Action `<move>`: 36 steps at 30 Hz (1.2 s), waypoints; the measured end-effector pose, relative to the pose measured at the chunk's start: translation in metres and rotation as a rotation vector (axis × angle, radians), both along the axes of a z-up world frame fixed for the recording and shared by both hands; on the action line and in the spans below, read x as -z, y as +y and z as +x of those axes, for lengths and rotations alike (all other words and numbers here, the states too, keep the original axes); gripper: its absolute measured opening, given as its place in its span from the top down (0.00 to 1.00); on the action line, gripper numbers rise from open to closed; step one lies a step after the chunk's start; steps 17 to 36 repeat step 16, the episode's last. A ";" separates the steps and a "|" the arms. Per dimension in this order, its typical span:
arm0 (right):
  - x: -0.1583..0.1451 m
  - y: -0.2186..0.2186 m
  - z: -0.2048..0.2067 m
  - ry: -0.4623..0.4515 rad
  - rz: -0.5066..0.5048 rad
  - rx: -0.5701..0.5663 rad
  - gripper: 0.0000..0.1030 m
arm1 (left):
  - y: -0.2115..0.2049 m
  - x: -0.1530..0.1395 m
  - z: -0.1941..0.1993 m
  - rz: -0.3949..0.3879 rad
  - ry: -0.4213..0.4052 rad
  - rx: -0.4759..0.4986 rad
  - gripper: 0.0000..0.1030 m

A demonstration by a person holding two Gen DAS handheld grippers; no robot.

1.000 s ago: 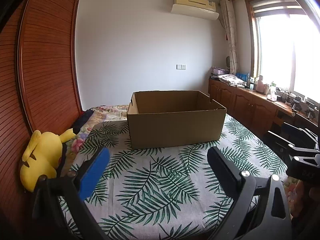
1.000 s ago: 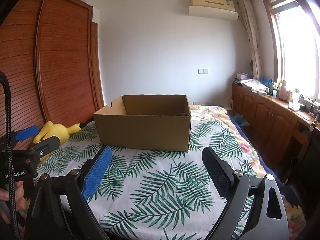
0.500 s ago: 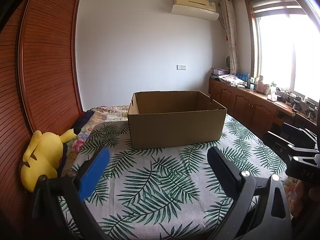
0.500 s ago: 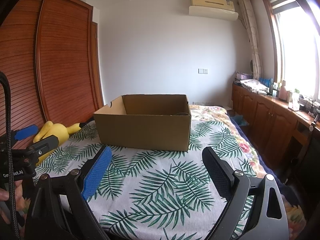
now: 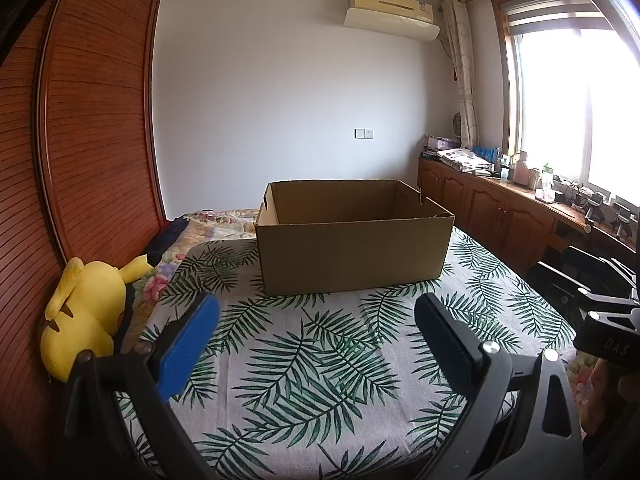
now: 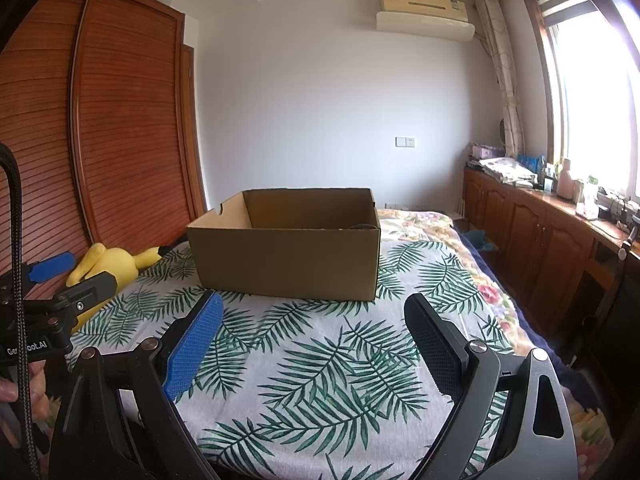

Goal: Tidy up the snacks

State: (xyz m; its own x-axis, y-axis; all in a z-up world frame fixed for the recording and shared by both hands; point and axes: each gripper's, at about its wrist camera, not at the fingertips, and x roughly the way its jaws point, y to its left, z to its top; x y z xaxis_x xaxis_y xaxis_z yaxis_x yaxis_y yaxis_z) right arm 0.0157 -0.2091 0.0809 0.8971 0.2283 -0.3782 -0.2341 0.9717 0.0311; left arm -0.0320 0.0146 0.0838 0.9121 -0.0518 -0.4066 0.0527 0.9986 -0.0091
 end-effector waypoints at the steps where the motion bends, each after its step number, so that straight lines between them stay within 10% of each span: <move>1: 0.000 0.000 0.000 0.001 0.000 -0.001 0.09 | 0.000 0.000 0.000 0.000 0.000 0.000 0.04; 36: 0.005 0.004 0.000 0.009 0.003 -0.001 0.09 | -0.001 0.004 -0.001 0.000 0.002 -0.004 0.04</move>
